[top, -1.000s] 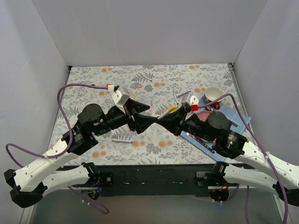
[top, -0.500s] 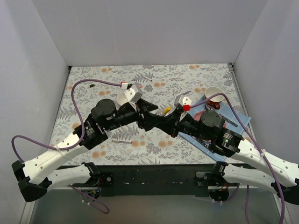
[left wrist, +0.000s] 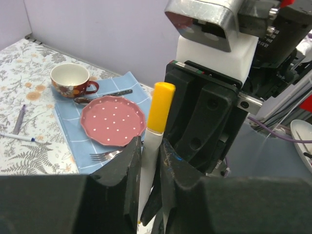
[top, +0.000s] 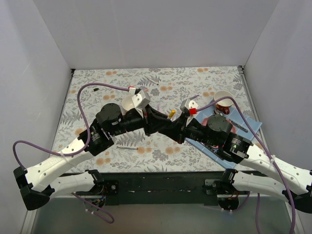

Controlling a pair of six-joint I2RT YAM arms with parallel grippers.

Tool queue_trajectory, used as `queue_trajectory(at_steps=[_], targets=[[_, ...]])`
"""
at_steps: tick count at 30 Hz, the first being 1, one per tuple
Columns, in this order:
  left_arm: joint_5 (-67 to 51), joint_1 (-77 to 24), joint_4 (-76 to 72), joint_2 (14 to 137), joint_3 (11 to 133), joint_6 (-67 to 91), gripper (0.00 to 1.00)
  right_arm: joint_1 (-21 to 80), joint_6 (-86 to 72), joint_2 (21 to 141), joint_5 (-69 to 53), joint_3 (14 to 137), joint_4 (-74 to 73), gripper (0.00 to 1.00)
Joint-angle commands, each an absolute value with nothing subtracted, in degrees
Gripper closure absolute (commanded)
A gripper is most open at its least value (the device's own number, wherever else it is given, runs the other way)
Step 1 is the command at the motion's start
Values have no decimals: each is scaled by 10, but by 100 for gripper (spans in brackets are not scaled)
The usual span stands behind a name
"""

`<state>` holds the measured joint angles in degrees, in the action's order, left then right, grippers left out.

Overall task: Insert the pens into the pen caps
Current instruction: Push the cap all the way onto the barrel until it clicks

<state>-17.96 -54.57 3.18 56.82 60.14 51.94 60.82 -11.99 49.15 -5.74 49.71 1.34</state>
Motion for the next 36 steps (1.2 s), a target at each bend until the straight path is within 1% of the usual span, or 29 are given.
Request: queue_trajectory(at_steps=[1, 2, 7, 8, 9, 10, 14, 16, 18, 22, 29, 32, 35, 36], targets=[[-199, -548, 4, 555, 568, 544, 97, 611, -124, 481, -63, 497, 52, 99], [-200, -548, -32, 546, 558, 549, 100, 611, -126, 478, -62, 497, 54, 99], [-188, -548, -57, 534, 531, 571, 100, 611, -134, 462, -62, 495, 54, 98], [-185, -548, -60, 534, 530, 574, 100, 611, -140, 458, -59, 487, 56, 90], [-183, -548, -64, 531, 527, 583, 100, 611, -142, 450, -58, 482, 65, 80], [-180, -548, -82, 529, 522, 588, 100, 610, -146, 433, -61, 472, 77, 62], [-180, -548, -137, 516, 498, 624, 100, 610, -174, 389, -71, 415, 130, 40], [-188, -547, -169, 512, 483, 649, 100, 610, -190, 378, -73, 406, 150, 36], [-192, -547, -195, 505, 469, 668, 100, 609, -199, 379, -87, 405, 156, 36], [-196, -548, -299, 489, 416, 721, 100, 610, -250, 380, -102, 392, 205, 35], [-192, -547, -360, 483, 388, 744, 100, 610, -292, 392, -106, 389, 232, 36], [-189, -547, -369, 483, 385, 747, 100, 609, -301, 396, -103, 385, 239, 39], [-191, -547, -380, 488, 382, 751, 100, 609, -312, 408, -105, 384, 247, 44], [-191, -547, -391, 489, 378, 755, 100, 610, -315, 411, -105, 384, 254, 48]])
